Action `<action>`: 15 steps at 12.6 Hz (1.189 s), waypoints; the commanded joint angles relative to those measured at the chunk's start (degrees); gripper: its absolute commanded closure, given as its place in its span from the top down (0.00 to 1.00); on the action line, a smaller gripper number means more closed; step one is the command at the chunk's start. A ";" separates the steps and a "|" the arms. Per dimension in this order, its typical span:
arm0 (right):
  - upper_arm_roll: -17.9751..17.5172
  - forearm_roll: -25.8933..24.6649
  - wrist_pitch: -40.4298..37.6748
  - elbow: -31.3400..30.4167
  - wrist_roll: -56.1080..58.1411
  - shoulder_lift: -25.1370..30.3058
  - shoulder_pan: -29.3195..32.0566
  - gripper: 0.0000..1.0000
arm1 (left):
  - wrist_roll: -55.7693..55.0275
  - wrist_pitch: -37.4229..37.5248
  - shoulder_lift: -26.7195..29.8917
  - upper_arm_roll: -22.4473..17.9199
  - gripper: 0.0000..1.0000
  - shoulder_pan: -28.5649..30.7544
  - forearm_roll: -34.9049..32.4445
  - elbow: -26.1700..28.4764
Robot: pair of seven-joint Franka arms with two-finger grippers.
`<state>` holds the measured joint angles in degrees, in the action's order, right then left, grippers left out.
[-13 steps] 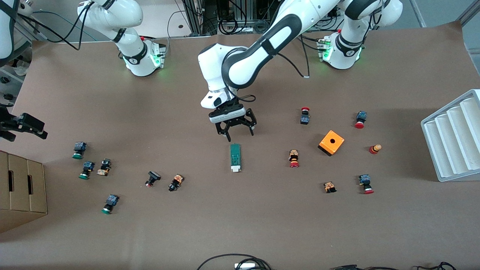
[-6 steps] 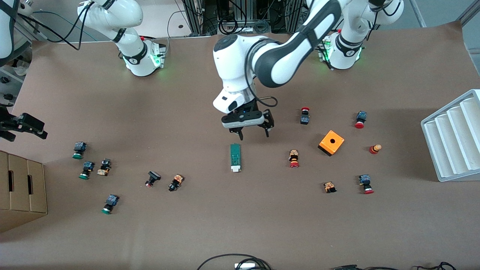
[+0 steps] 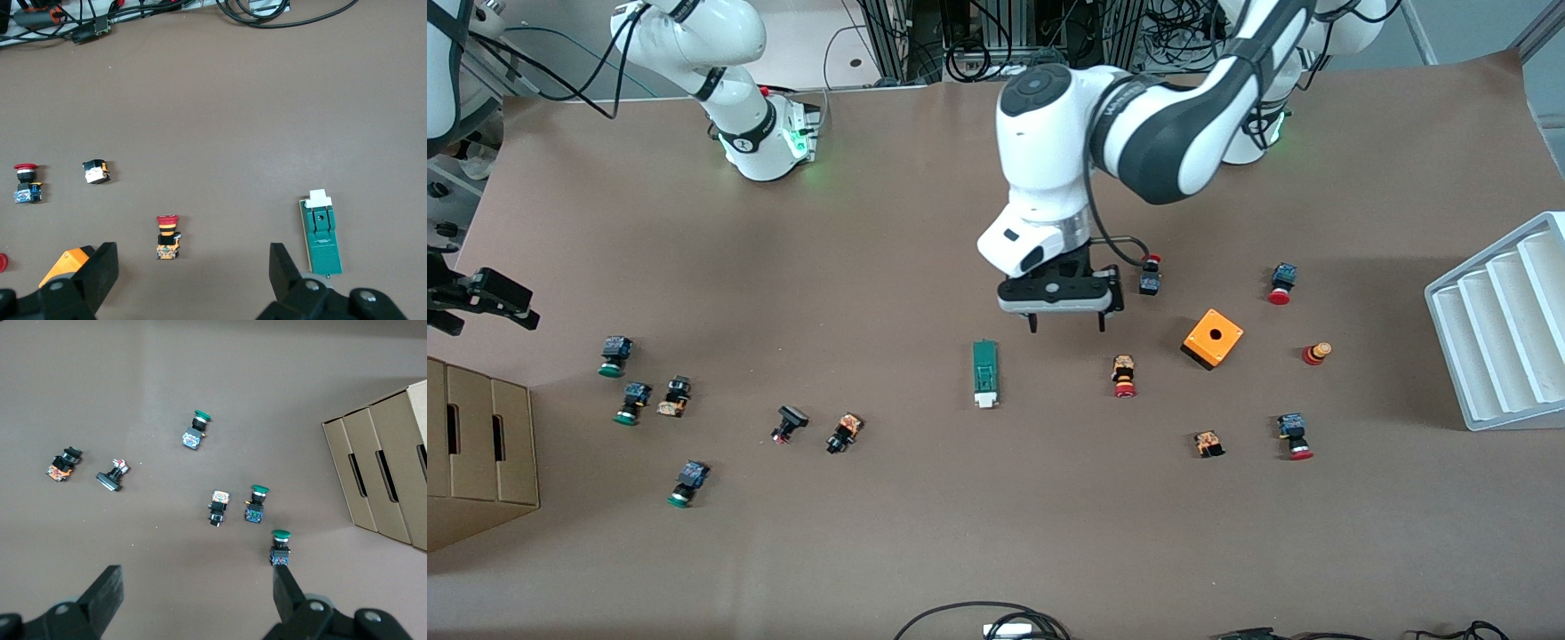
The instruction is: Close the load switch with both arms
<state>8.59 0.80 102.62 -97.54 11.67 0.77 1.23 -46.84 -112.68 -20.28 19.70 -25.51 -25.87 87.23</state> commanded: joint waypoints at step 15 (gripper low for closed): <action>-0.06 -1.15 -0.49 0.77 0.19 0.11 -0.26 1.00 | 49.91 22.85 9.73 0.25 1.00 30.51 22.61 -5.49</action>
<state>8.48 0.80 102.62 -97.51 11.67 0.77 1.20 0.56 -91.80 -11.46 19.33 2.60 -4.66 82.10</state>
